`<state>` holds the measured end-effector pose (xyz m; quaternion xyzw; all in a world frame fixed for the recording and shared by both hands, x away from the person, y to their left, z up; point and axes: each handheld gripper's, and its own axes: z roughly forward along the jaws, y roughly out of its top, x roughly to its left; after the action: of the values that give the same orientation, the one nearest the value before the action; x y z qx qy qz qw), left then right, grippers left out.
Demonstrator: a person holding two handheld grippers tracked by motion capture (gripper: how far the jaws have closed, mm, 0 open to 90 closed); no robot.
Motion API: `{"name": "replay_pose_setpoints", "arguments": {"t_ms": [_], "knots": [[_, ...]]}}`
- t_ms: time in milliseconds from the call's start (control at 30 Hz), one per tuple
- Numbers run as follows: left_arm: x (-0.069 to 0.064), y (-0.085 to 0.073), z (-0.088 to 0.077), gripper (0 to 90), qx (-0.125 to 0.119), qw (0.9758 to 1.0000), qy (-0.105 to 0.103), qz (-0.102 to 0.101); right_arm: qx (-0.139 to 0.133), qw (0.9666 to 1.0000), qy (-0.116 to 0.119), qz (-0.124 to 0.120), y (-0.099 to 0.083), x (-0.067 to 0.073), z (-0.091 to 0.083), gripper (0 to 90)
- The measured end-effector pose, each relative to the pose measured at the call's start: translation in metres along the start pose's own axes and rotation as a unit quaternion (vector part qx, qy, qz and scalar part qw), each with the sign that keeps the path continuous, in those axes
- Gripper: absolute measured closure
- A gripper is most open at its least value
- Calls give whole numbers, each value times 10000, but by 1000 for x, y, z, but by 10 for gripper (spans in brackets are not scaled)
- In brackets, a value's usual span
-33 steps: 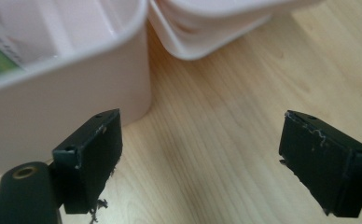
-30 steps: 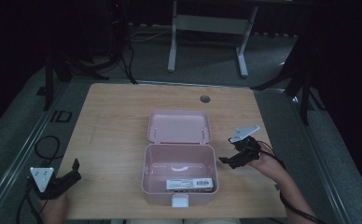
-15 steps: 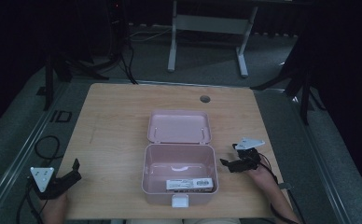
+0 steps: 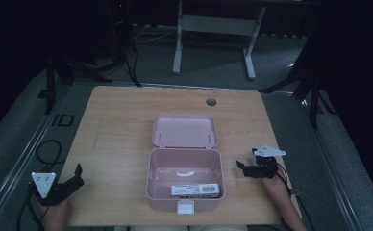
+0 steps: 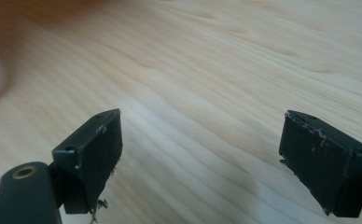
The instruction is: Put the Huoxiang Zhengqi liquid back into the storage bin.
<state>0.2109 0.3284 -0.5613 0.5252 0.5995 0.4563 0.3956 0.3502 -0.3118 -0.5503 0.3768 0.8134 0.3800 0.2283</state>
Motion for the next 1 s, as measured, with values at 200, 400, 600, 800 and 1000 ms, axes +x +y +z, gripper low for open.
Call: {"name": "replay_pose_setpoints", "arguments": {"t_ms": [200, 400, 600, 800, 1000], "knots": [[0, 0, 0, 21, 1, 10000, 8, 10, -114, 9988, -308, 356, -7, -11, -9, 130], [0, 0, 0, 21, 1, 10000, 11, 12, -218, 9969, -466, 596, -12, -19, -16, 134], [0, 0, 0, 21, 6, 10000, 9, 30, -324, 9933, -674, 879, -18, -25, -20, 132], [0, 0, 0, 21, 4, 10000, 11, 26, -310, 9883, -1021, 1094, -21, -29, -22, 132], [0, 0, 0, 21, 1, 10000, 12, 21, -349, 9853, -1155, 1213, -23, -33, -26, 132]]}}
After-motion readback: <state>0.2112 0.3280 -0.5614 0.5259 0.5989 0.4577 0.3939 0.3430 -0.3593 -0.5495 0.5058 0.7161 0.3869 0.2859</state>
